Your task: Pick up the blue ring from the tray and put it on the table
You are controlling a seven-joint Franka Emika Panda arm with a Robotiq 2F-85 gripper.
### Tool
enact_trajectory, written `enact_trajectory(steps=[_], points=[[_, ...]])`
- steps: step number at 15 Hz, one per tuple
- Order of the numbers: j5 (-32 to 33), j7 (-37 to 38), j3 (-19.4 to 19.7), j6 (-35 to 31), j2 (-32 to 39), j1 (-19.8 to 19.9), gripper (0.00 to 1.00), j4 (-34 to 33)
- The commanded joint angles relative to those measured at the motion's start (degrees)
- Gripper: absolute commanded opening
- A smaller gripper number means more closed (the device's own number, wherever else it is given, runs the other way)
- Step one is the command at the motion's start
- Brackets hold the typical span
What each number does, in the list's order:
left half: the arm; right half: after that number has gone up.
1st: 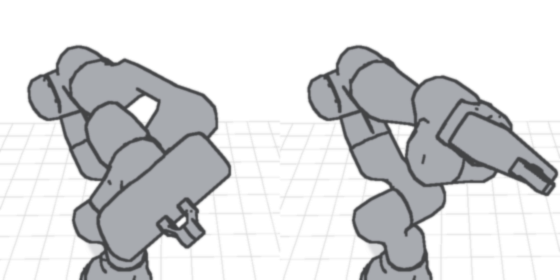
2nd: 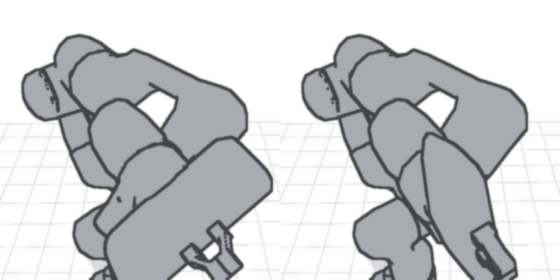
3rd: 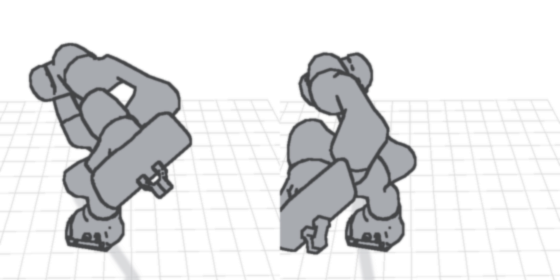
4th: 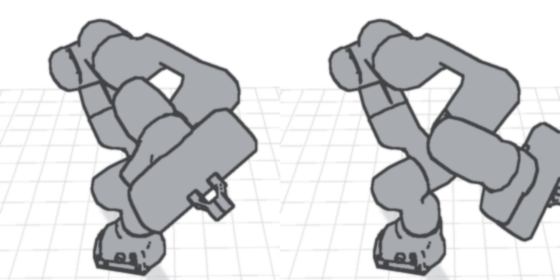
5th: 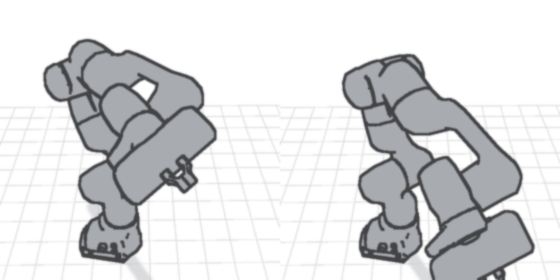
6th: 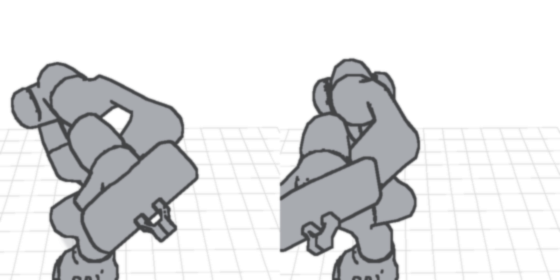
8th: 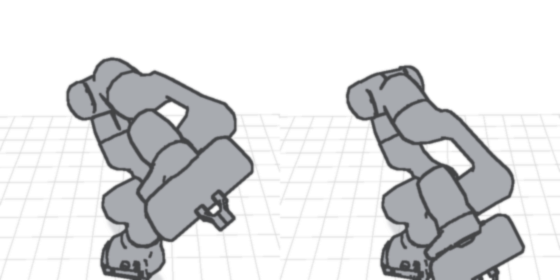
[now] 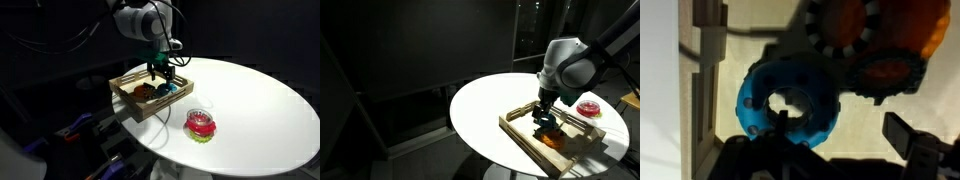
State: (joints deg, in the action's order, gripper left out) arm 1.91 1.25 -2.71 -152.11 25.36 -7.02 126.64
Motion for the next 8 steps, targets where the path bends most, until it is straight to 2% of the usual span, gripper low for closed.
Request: enact_trajectory(steps=[1, 2, 3, 4, 5, 8], points=[[1.15, 1.32, 0.58, -0.09, 1.63, -0.50, 0.72, -1.98], [1.10, 1.30, 0.57, -0.09, 1.79, -0.48, 0.64, -2.17], [1.12, 1.32, 0.61, -0.04, 1.92, -0.50, 0.60, -2.33], [1.10, 1.33, 0.62, 0.00, 2.08, -0.50, 0.50, -2.49], [1.09, 1.36, 0.65, 0.01, 2.18, -0.51, 0.36, -2.62], [1.25, 1.45, 0.86, 0.20, 2.25, -0.59, 0.14, -2.83]])
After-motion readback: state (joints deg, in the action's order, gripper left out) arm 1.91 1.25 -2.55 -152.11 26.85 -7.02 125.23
